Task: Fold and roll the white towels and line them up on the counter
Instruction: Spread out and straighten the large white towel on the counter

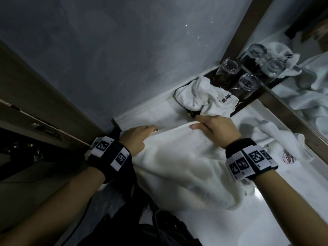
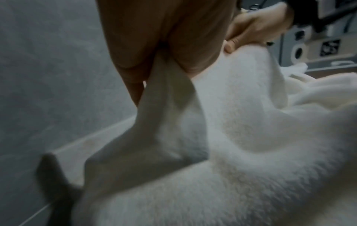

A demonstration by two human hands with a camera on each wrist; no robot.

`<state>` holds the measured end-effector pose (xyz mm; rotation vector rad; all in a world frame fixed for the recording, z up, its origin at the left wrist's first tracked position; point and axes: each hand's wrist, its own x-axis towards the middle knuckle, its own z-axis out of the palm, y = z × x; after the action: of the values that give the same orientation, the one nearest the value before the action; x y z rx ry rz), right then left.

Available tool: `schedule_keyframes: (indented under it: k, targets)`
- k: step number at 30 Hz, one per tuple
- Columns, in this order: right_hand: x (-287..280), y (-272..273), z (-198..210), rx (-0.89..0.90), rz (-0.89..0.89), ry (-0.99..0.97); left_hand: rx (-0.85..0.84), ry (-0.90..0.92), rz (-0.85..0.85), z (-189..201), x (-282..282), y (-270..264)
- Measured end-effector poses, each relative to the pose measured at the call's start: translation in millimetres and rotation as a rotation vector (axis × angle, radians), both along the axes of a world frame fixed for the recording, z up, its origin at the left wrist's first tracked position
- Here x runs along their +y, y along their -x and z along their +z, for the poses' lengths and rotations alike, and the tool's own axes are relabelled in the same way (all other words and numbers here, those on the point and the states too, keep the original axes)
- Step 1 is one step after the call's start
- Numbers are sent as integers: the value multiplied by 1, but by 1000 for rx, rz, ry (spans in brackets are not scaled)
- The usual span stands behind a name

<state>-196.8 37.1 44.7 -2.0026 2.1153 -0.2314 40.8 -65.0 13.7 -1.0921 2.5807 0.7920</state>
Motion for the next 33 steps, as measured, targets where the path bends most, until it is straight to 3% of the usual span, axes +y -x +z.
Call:
schedule_keyframes:
  k: [3,5,10,15,18,21,26,28,31,33]
  targets:
    - [1,8,-4,94,-66,34,9,-44,69,1,-14,-17]
    - [2,12,-2,33,-105,0,105,-37,152,6,-24,-28]
    - [5,30,0,-44,-162,-371,208,164,208,24,-37,-37]
    - [10,46,7,123,-271,-313,247,270,192,24,-41,-32]
    - [15,51,13,180,-362,-271,251,160,268,20,-46,-35]
    - [18,48,9,188,-389,-146,404,-48,296,23,-44,-38]
    - [10,42,-3,262,-444,-71,604,-165,402,32,-36,-34]
    - [1,28,-2,173,-428,18,700,-137,435,37,-29,-26]
    - [-17,-21,15,-272,-162,250,802,-147,415,45,-19,-13]
    - [-24,-57,29,-493,21,278,824,-139,367,48,-14,-4]
